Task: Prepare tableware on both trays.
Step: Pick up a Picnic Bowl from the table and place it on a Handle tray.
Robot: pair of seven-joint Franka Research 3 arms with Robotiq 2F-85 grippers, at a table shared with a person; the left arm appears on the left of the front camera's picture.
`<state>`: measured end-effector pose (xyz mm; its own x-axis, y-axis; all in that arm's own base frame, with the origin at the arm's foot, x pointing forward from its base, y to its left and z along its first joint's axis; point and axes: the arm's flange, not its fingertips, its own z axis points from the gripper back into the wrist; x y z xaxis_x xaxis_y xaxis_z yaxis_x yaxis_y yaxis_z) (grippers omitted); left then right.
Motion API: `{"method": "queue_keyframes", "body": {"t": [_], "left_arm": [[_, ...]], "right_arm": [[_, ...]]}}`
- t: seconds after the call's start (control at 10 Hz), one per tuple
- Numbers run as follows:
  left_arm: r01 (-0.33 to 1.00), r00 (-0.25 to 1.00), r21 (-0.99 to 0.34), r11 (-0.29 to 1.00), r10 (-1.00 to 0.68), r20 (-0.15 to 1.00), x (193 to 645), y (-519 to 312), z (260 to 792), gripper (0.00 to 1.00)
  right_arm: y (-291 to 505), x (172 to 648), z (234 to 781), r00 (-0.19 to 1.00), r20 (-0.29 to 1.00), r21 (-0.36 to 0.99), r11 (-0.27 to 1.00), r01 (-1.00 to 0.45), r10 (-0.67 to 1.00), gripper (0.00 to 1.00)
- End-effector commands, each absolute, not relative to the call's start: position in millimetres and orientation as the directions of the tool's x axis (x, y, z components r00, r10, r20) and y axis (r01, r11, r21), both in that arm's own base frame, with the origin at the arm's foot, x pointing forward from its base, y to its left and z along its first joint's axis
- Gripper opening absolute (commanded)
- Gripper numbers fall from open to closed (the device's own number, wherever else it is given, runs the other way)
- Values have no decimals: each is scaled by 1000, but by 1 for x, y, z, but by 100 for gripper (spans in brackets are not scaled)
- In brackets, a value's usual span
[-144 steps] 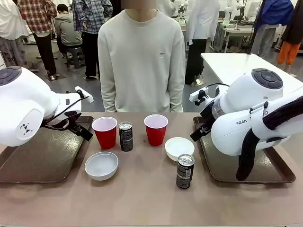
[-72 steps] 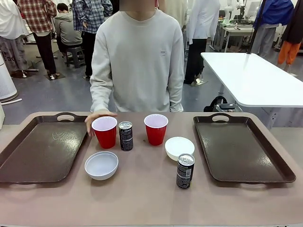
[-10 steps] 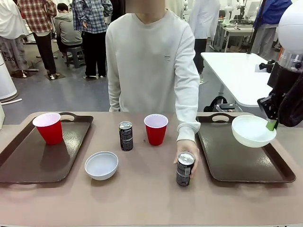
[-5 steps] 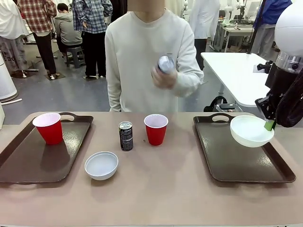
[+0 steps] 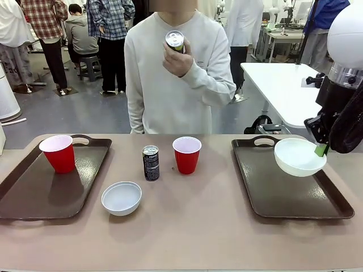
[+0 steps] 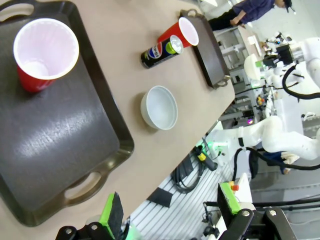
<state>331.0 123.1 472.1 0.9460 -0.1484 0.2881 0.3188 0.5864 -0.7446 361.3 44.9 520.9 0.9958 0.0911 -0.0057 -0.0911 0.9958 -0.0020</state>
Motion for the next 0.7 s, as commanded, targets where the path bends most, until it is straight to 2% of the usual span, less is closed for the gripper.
{"method": "queue_keyframes", "body": {"t": [0.0, 0.3, 0.4, 0.5, 0.6], "left_arm": [[334, 941, -746, 576, -155, 302, 331, 126, 472, 100], [334, 941, -746, 576, -155, 302, 331, 126, 472, 100], [334, 941, -746, 576, -155, 302, 331, 126, 472, 100], [334, 941, -746, 576, -155, 302, 331, 126, 472, 100], [334, 941, -746, 576, -155, 302, 331, 126, 472, 100]], "right_arm": [[51, 367, 500, 992, 2, 15, 992, -123, 123, 3], [52, 371, 485, 991, -44, -3, 992, -127, 127, 3], [55, 357, 492, 988, -65, -16, 990, -139, 137, 3], [61, 317, 513, 983, -56, -96, 979, -182, 177, 3], [63, 269, 538, 970, 60, -146, 963, -227, 237, 3]]}}
